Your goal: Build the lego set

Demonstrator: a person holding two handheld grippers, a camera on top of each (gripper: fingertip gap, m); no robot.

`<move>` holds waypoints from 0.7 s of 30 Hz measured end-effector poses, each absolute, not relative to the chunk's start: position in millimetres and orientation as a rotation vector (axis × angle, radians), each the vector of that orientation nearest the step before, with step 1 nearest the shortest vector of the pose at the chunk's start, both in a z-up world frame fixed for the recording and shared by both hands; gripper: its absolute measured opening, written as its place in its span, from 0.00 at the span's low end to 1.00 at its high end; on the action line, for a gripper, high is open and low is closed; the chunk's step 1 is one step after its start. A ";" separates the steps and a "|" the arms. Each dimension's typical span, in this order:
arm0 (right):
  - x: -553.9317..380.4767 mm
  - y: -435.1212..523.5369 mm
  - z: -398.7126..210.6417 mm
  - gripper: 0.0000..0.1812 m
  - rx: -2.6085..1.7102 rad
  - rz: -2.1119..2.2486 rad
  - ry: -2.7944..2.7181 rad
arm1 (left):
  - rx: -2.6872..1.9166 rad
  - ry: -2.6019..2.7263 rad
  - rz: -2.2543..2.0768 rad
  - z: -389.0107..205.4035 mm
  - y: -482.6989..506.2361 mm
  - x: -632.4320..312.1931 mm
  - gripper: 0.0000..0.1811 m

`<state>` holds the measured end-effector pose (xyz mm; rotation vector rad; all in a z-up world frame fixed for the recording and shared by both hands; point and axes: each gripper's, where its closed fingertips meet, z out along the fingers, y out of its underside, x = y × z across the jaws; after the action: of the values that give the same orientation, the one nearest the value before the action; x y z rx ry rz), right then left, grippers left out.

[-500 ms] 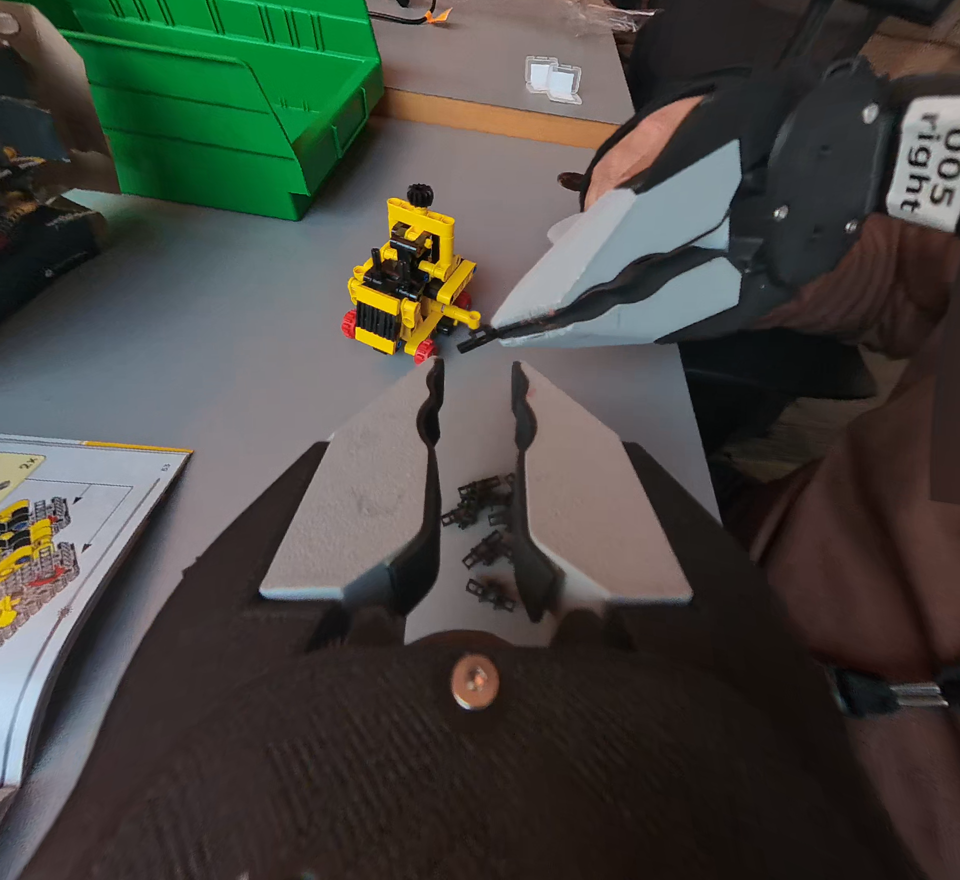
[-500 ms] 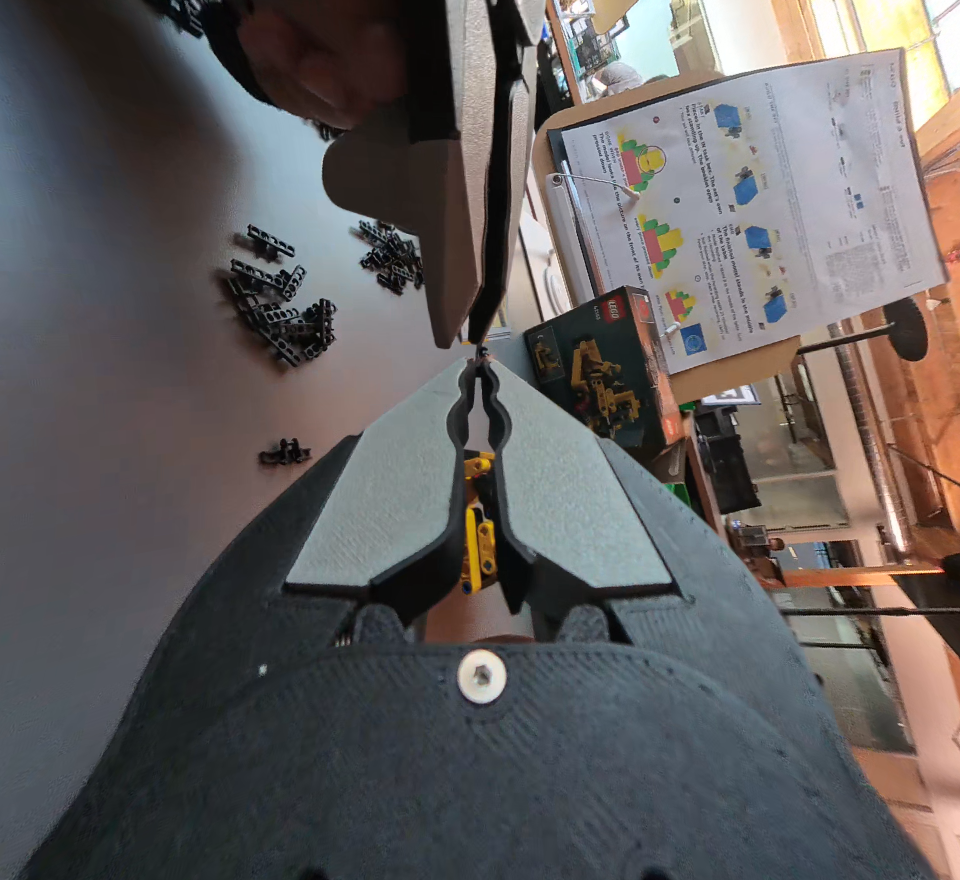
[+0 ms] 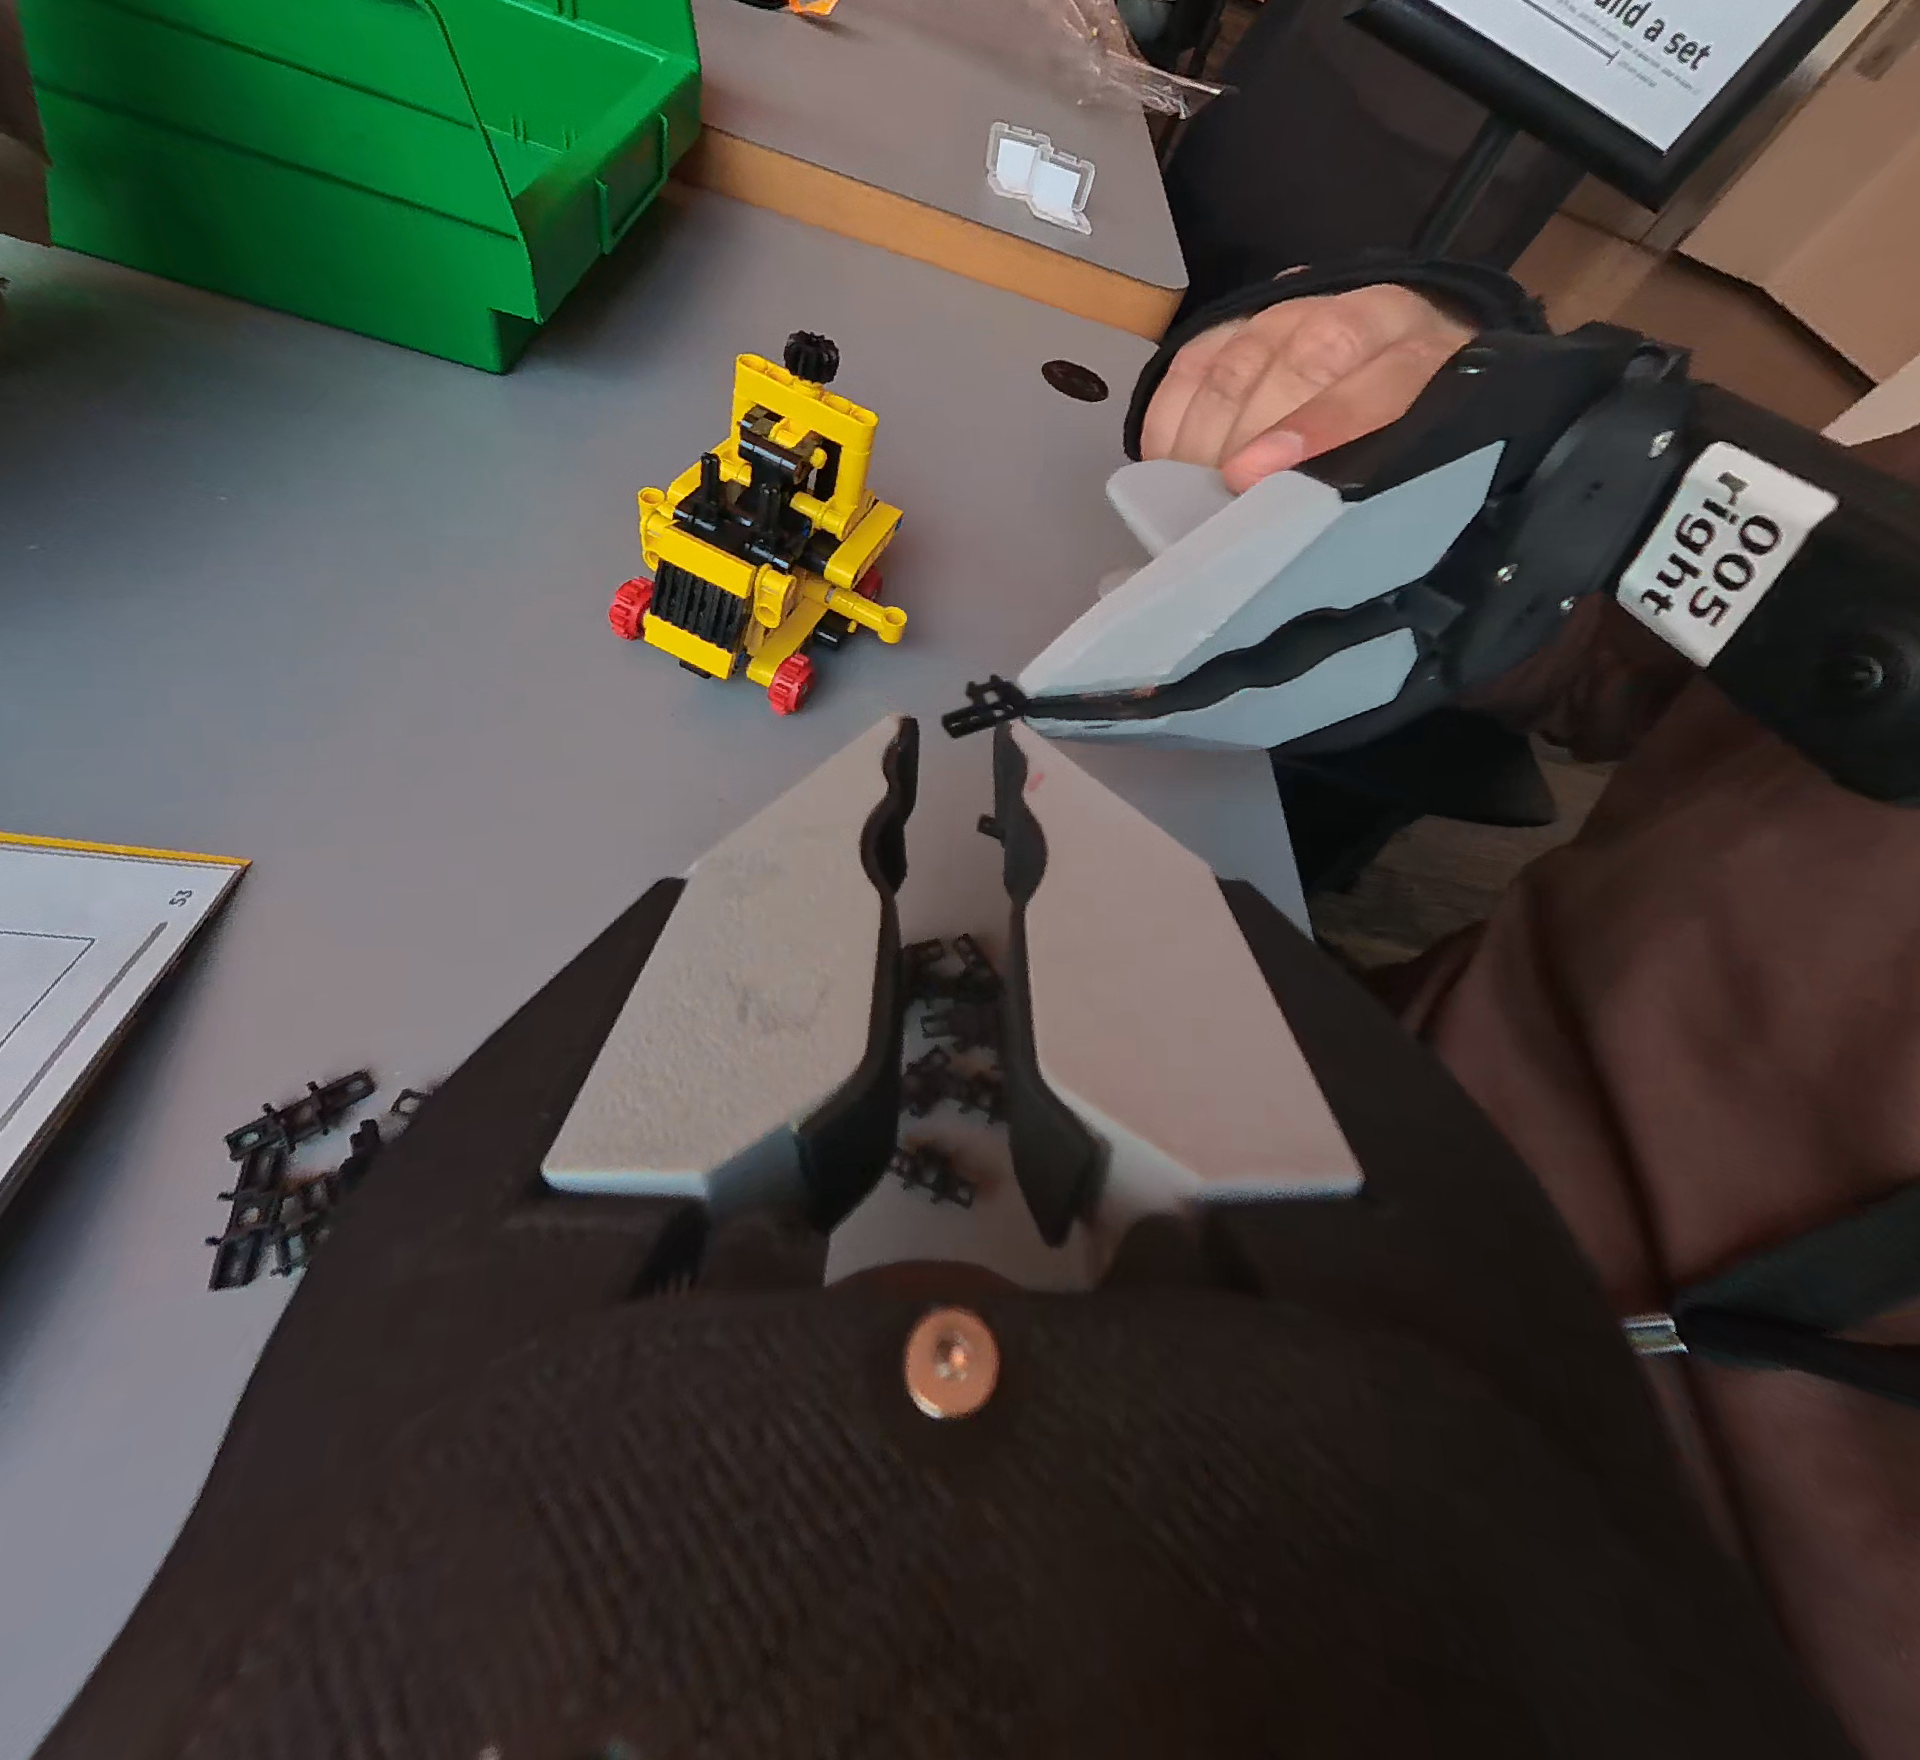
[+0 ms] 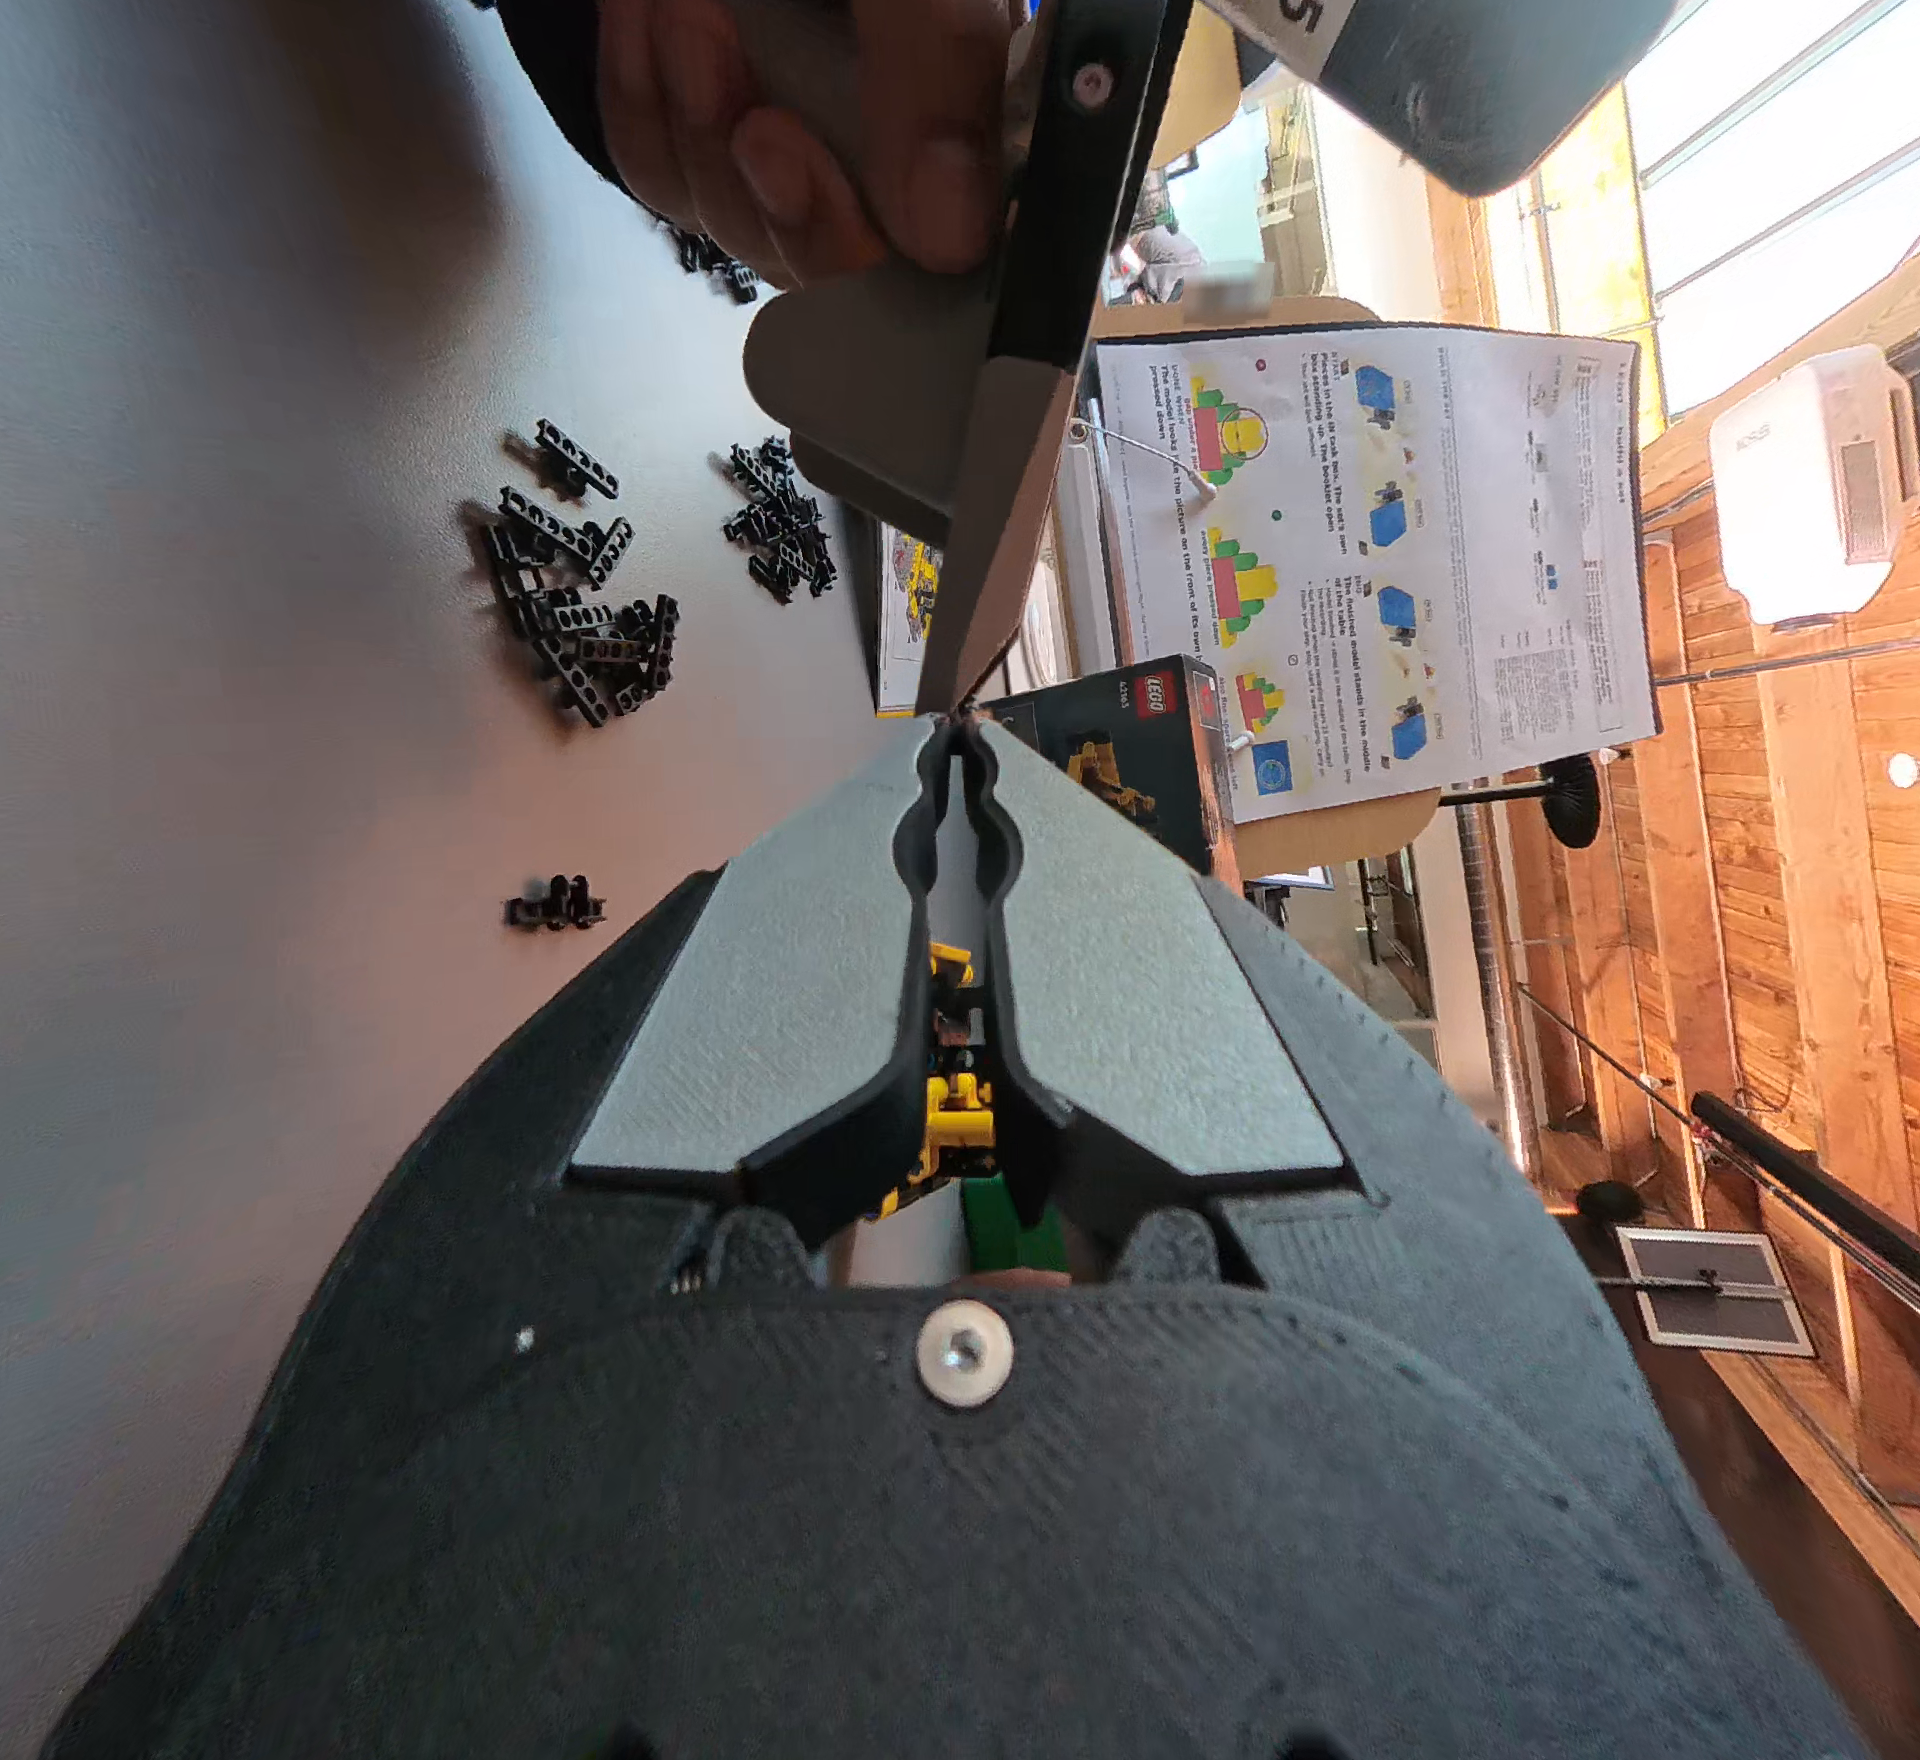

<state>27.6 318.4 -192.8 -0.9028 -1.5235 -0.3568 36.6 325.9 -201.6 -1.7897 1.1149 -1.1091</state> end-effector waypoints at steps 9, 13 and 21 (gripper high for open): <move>27.9 307.0 -188.4 0.00 -0.885 -0.258 -1.533 | -1.712 1.203 -1.150 -196.4 313.6 37.9 0.02; 27.8 304.2 -190.0 0.00 -0.907 -0.216 -1.545 | -1.708 1.223 -1.166 -198.1 311.4 37.6 0.01; 28.4 312.0 -199.8 0.00 -0.962 -0.268 -1.563 | -1.805 1.204 -1.168 -210.3 315.0 38.7 0.06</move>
<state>28.4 312.0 -199.8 -0.9616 -1.5627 -0.2682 38.7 315.0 -210.3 -1.8045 1.2043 -1.1677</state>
